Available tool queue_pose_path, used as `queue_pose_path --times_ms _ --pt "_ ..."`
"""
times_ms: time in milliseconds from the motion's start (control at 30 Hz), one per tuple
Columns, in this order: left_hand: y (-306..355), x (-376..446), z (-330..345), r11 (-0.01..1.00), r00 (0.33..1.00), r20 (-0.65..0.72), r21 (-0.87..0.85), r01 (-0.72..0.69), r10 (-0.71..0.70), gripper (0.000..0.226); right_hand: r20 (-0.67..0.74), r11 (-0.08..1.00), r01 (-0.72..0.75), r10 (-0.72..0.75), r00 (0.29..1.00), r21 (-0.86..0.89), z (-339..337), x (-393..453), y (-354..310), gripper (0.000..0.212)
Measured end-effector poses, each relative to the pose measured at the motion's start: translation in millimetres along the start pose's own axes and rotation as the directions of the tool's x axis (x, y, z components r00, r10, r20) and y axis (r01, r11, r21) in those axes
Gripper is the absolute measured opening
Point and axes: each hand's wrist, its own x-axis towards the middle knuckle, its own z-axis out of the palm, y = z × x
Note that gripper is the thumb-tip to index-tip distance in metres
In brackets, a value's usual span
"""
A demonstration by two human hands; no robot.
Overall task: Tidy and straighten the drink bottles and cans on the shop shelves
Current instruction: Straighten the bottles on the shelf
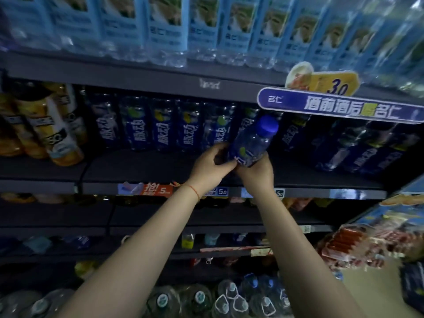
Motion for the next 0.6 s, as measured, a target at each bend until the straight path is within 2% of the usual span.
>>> queue_pose_path --times_ms 67,133,233,333,433,500,600 --pt "0 12 14 0.997 0.997 -0.031 -0.029 0.066 -0.067 0.038 0.050 0.998 -0.045 0.047 0.998 -0.039 -7 16 5 0.064" --pt "2 21 25 0.987 0.990 -0.033 -0.085 0.133 -0.136 0.046 0.089 0.995 -0.055 0.062 0.994 -0.084 -12 33 10 0.067" --pt "1 32 41 0.975 0.981 -0.049 -0.132 0.180 -0.188 0.063 0.126 0.989 -0.015 0.034 0.991 -0.147 -13 55 16 0.052" --pt "3 36 55 0.977 0.980 -0.088 -0.139 0.164 -0.177 0.056 0.197 0.981 0.073 -0.037 0.980 -0.182 -9 77 22 0.042" --pt "6 37 60 0.976 0.972 -0.130 -0.118 0.181 -0.196 0.053 0.252 0.985 0.116 -0.080 0.964 -0.131 -6 89 24 0.052" --pt "8 33 63 0.975 0.952 -0.219 -0.096 0.199 -0.216 0.042 0.224 0.981 0.170 -0.145 0.964 -0.097 -10 87 29 0.056" --pt "6 22 65 0.984 0.880 -0.442 -0.041 0.175 -0.175 0.035 0.195 0.927 0.366 -0.345 0.918 -0.082 -18 75 42 0.052"
